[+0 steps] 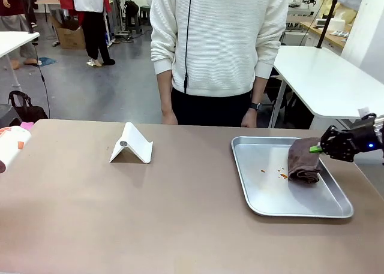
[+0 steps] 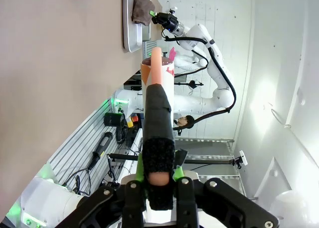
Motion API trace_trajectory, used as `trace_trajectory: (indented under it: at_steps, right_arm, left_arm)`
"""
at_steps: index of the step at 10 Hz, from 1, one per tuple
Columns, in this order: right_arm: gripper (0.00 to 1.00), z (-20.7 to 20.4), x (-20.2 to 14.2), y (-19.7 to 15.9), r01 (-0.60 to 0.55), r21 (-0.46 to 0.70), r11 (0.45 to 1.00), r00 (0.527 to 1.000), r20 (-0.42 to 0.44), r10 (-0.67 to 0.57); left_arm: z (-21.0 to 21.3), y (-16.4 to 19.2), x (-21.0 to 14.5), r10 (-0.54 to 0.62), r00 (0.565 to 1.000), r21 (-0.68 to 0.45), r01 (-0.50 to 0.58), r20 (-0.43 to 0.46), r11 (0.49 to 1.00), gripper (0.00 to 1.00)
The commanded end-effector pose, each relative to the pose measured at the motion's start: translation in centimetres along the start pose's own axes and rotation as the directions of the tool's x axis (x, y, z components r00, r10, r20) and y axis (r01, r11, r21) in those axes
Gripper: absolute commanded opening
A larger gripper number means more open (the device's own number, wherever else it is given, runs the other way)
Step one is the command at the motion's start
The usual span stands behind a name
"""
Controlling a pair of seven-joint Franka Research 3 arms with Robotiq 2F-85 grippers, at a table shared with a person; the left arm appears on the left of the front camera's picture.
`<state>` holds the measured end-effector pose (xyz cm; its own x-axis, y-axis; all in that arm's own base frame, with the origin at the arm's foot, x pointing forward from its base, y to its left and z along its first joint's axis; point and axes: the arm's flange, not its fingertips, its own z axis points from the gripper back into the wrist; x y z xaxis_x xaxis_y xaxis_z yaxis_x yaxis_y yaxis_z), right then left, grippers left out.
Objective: Clean the surface of the table.
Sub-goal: Clean the area not pointed to by the person.
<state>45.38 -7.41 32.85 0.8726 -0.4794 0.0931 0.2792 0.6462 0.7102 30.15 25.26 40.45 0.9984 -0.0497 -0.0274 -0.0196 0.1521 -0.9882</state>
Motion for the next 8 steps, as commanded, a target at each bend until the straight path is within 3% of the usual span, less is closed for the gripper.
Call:
trace_trajectory:
  at_steps: [1, 8]
  right_arm:
    - [0.06, -1.7, 1.0, 0.9, 0.03, 0.001, 1.0, 0.999, -0.044, -0.03]
    - [0.06, -9.7, -0.8, 3.1, -0.048, -0.054, 0.997, 0.962, -0.27, 0.032]
  left_arm:
    - [0.0, -0.5, -0.1, 0.011, 1.0, -0.005, -0.011, 0.004, 1.0, 0.22]
    - [0.0, -0.5, -0.1, 0.011, 1.0, -0.005, -0.011, 0.004, 1.0, 0.22]
